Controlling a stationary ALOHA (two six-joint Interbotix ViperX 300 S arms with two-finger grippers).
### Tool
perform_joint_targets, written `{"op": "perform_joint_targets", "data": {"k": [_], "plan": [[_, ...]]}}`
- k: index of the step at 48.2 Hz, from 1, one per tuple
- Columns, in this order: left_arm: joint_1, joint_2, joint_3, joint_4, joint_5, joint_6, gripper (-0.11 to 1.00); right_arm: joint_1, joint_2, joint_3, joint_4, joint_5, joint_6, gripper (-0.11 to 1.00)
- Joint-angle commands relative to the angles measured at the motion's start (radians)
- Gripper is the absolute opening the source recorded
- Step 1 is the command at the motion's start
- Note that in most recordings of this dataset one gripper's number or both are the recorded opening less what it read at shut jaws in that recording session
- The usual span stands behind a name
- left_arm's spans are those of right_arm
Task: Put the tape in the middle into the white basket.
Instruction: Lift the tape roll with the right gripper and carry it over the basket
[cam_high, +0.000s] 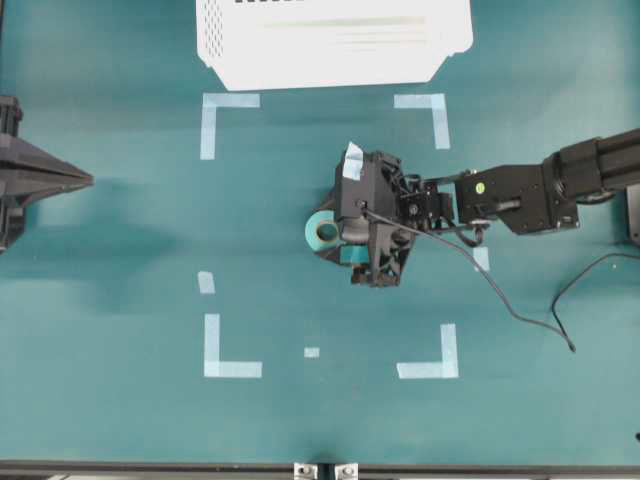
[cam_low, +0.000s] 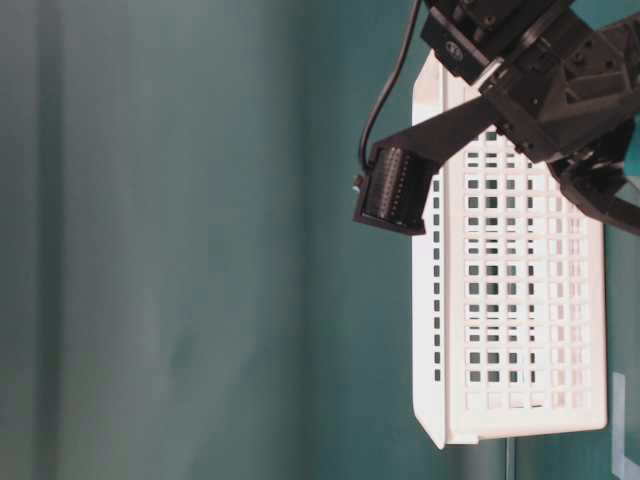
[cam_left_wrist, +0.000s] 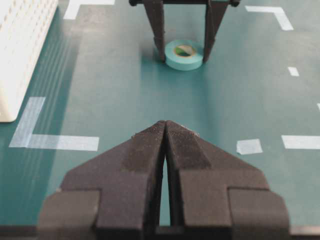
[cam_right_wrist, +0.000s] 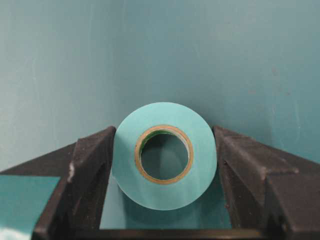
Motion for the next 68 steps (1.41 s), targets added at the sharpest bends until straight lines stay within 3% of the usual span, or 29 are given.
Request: {"op": "perform_joint_targets", "data": {"k": [1,68], "plan": [[0.003,0.009,-0.012,0.0,-0.009,0.002,-0.11,0.006,-0.011,-0.015,-0.002,0.005,0.002,0.67],[0.003,0.009,-0.014,0.0,-0.009,0.002,-0.11,-0.034,-0.374,-0.087,-0.017,0.301,0.0,0.67]]}}
